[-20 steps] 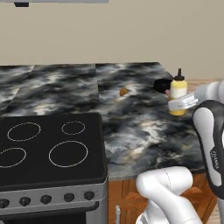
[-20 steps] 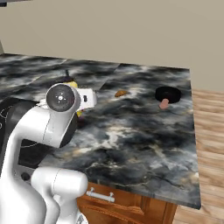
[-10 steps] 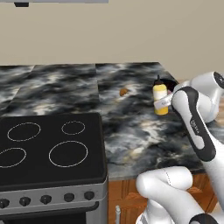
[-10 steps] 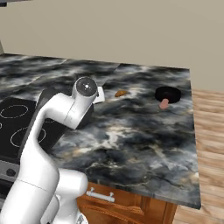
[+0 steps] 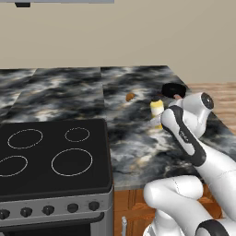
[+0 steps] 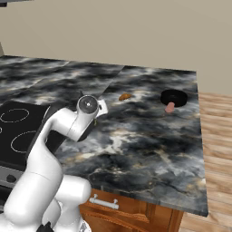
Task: Move the shaker and mustard from the cabinet to the dining counter.
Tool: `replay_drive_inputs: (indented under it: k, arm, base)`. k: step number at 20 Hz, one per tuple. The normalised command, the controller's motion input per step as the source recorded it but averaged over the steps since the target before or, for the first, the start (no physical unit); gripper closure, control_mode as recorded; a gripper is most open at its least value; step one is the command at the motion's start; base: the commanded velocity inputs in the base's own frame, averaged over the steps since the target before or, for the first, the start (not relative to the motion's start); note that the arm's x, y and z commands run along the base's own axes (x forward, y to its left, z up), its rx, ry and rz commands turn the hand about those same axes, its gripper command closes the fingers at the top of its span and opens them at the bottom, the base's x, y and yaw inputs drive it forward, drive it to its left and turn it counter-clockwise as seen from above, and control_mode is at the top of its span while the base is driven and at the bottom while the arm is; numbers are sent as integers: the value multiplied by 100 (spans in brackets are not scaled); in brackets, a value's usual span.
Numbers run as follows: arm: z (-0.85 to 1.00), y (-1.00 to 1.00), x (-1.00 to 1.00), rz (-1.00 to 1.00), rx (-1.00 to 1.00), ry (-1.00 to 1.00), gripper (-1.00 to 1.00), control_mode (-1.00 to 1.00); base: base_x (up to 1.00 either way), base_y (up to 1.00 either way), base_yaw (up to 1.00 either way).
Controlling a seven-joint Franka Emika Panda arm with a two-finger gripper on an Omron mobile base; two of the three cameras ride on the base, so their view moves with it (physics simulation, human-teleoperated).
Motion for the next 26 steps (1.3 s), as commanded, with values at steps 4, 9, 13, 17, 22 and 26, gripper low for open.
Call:
replay_drive_inputs:
  k: [4, 9, 13, 17, 22, 26]
  arm:
    - [-48, 0, 24, 0, -3, -12, 100, -100]
    - [-18, 0, 7, 0, 1, -1, 100, -100]
    - [-8, 0, 4, 0, 1, 2, 100, -100]
    - [-23, 0, 4, 0, 2, 3, 100, -100]
    - [-25, 0, 5, 0, 5, 2, 100, -100]
    - [-23, 0, 14, 0, 7, 0, 100, -100]
  base:
    - [0, 0, 0]
    - [0, 0, 0]
    - [0, 0, 0]
    - [0, 0, 0]
    - [0, 0, 0]
    - [0, 0, 0]
